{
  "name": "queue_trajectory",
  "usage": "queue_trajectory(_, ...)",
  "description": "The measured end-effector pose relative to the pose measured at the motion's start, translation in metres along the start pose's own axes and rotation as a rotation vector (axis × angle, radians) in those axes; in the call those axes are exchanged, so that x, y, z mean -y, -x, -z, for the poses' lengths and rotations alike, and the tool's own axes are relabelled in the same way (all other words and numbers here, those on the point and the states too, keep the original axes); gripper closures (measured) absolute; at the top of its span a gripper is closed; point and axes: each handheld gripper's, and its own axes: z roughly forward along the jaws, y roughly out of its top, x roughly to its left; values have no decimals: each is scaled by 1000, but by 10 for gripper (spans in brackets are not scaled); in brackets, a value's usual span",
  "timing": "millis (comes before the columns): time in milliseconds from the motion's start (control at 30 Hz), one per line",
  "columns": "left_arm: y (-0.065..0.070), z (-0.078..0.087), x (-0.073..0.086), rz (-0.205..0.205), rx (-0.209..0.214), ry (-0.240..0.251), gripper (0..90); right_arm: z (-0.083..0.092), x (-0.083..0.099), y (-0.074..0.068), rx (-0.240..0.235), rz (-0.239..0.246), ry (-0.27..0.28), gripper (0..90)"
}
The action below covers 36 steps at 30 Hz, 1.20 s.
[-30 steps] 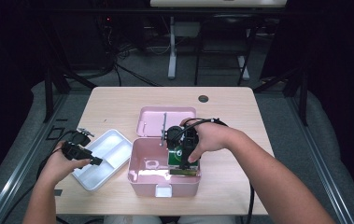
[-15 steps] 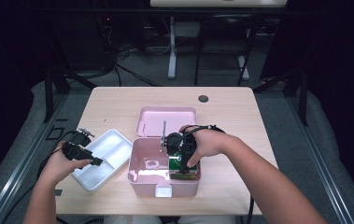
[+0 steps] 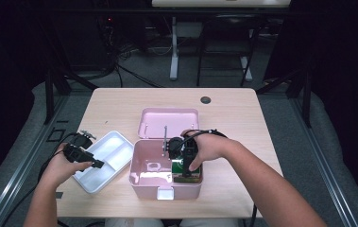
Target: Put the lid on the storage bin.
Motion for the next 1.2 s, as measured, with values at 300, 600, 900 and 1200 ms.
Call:
queue_trajectory(300, 0, -1, 0, -5, 1, -5, 361, 1, 3, 2, 8, -35, -4, 73)
queue_trajectory(600, 0, -1, 0, -5, 2, -6, 361, 12, 6, 0, 5, -40, 26, 107)
queue_trajectory(900, 0, -1, 0, -4, 3, -5, 361, 35, 12, -3, 18, -44, 75, 140)
queue_trajectory(1200, 0, -3, 0, -7, 2, -13, 361, 47, 22, -6, 36, -47, 88, 143)
